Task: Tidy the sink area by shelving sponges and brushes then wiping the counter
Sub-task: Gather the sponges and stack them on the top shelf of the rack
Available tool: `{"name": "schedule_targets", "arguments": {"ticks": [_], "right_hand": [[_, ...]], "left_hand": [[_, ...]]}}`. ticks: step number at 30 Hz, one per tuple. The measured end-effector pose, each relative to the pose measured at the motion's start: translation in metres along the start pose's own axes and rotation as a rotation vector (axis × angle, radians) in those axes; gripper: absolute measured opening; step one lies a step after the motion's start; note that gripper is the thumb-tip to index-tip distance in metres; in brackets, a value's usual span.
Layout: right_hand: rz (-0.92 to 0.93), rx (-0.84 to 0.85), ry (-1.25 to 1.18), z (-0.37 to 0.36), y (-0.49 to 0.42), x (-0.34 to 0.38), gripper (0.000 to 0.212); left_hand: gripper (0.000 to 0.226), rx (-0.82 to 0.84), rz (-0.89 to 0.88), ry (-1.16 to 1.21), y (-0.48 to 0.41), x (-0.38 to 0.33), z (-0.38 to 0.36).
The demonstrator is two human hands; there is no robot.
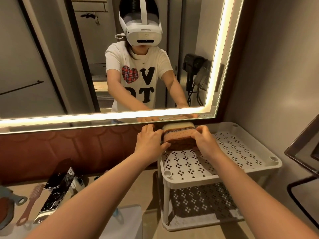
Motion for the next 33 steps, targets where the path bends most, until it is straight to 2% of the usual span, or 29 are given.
{"name": "schedule_targets", "arguments": {"ticks": [4, 8, 12, 15, 17, 21, 23, 27, 33], "right_hand": [[-0.035, 0.059, 0.023, -0.006, -0.002, -0.005, 0.037], [-0.022, -0.053, 0.358, 0.004, -0.003, -0.004, 0.048], [0.016, -0.063, 0.326, 0.002, 0.0, -0.001, 0.05], [0.029, -0.109, 0.272, 0.005, 0.003, 0.0, 0.054], [0.026, -0.144, 0.26, 0.008, 0.007, 0.001, 0.046], [0.153, -0.324, 0.686, 0.008, 0.025, 0.027, 0.027], [0.248, -0.348, 0.805, -0.002, 0.036, 0.044, 0.022], [0.338, -0.254, 0.858, -0.026, 0.056, 0.065, 0.02], [0.387, 0.052, 0.805, -0.086, 0.088, 0.095, 0.013]], "left_hand": [[0.048, 0.006, 0.015, -0.017, -0.004, 0.001, -0.002], [0.045, 0.004, 0.059, -0.075, -0.009, -0.001, -0.004], [0.041, -0.056, 0.07, -0.241, -0.007, -0.011, -0.001], [0.042, 0.039, 0.124, -0.105, -0.007, -0.006, -0.005], [0.047, 0.069, 0.126, -0.046, -0.006, -0.001, -0.007], [0.055, 0.057, 0.023, 0.002, 0.011, -0.003, 0.0], [0.054, 0.072, -0.07, 0.092, 0.025, -0.003, 0.007], [0.055, 0.149, -0.244, 0.217, 0.051, 0.011, 0.023], [0.04, 0.236, -0.229, 0.158, 0.097, 0.072, 0.039]]}}
Point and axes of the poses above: each hand's wrist, its own y-axis away from the middle knuckle, its own z-axis out of the back of the hand, x = y × z, the point moved 7 cm from there along -y, towards the middle knuckle, and after that the axes turned 7 degrees about x, right-handed, at the moved point
